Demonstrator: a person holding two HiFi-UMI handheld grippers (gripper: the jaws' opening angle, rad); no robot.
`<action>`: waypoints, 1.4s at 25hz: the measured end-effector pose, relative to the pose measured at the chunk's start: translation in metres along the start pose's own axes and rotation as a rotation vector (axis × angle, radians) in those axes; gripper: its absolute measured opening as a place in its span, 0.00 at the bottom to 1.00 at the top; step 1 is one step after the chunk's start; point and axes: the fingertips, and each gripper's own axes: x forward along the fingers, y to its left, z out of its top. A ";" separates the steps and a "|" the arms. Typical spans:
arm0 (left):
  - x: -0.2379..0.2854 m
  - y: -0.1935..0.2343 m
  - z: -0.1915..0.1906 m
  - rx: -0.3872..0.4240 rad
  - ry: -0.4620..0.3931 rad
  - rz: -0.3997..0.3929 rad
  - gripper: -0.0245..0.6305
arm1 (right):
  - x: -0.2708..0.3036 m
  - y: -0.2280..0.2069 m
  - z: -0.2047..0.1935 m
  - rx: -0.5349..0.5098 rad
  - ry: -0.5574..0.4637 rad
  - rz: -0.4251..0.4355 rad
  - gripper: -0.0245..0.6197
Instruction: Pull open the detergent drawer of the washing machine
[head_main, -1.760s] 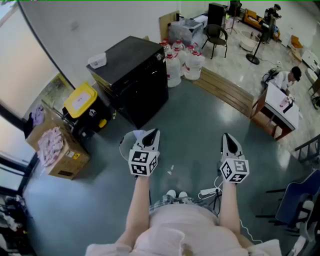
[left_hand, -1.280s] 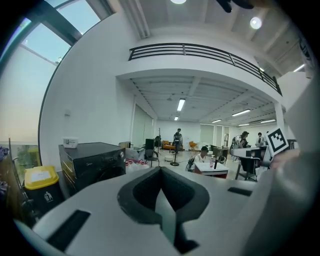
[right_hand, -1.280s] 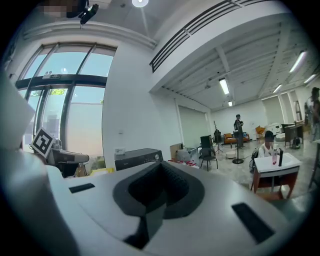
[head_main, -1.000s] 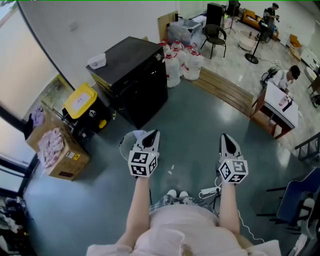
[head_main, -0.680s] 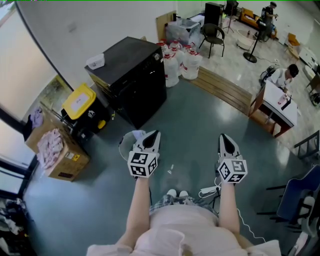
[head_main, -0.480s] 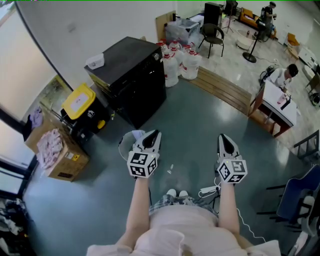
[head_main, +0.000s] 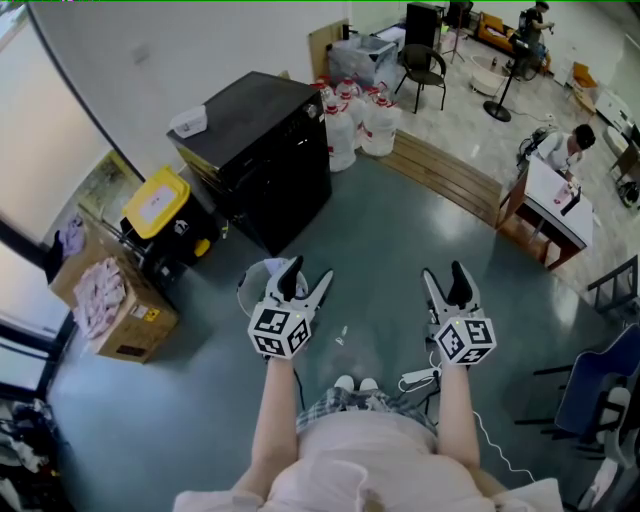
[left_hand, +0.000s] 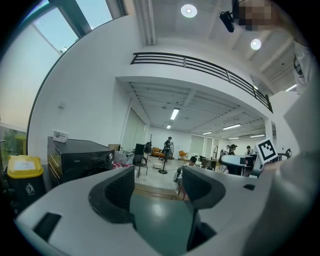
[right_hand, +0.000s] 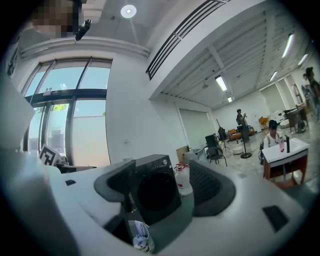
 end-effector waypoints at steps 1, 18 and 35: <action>-0.001 0.001 -0.001 0.002 0.001 -0.001 0.50 | 0.000 0.001 0.000 0.012 -0.006 0.003 0.58; -0.010 0.035 -0.010 0.050 0.036 -0.005 0.55 | 0.018 0.017 -0.021 0.065 -0.021 -0.030 0.65; 0.056 0.072 -0.008 0.062 0.046 0.031 0.55 | 0.099 -0.018 -0.024 0.045 0.010 -0.007 0.65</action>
